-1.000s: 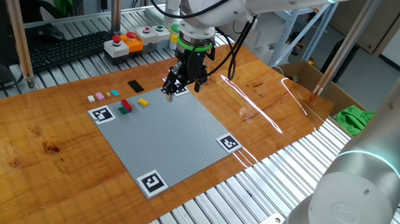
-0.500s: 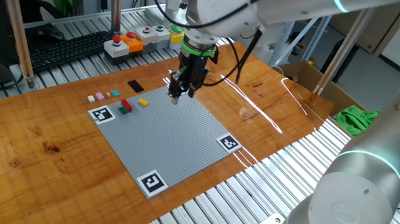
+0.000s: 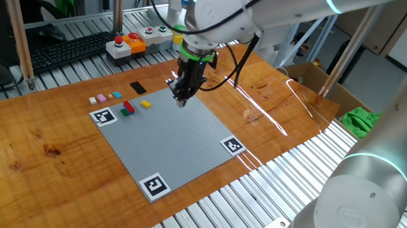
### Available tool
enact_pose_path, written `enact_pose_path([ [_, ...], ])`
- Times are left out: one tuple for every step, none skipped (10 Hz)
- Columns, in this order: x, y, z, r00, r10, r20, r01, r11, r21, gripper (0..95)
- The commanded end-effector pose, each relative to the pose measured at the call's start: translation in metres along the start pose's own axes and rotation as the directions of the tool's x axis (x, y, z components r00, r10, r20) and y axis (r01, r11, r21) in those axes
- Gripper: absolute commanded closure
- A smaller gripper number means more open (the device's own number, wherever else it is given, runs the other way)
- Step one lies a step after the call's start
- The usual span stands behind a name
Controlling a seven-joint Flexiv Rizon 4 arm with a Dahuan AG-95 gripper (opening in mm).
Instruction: Stack small Lego blocks one on top of the other
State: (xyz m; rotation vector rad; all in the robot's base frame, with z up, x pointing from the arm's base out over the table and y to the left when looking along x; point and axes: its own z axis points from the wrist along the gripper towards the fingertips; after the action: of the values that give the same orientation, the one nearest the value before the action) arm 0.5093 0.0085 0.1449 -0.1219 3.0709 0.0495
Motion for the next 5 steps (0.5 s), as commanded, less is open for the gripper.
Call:
enact_pose_path([
  [-0.003, 0.001, 0.008, 1.000, 0.003, -0.002, -0.003, 1.000, 0.003, 95.0],
  [-0.009, 0.001, 0.018, 1.000, 0.008, -0.003, -0.008, 1.000, 0.002, 95.0],
  [-0.012, 0.001, 0.022, 1.000, 0.010, -0.008, -0.010, 1.000, 0.001, 95.0],
  [-0.017, 0.000, 0.029, 1.000, 0.019, -0.011, -0.019, 1.000, 0.002, 95.0],
  [-0.026, -0.001, 0.040, 1.000, 0.026, -0.016, -0.026, 1.000, 0.000, 95.0],
])
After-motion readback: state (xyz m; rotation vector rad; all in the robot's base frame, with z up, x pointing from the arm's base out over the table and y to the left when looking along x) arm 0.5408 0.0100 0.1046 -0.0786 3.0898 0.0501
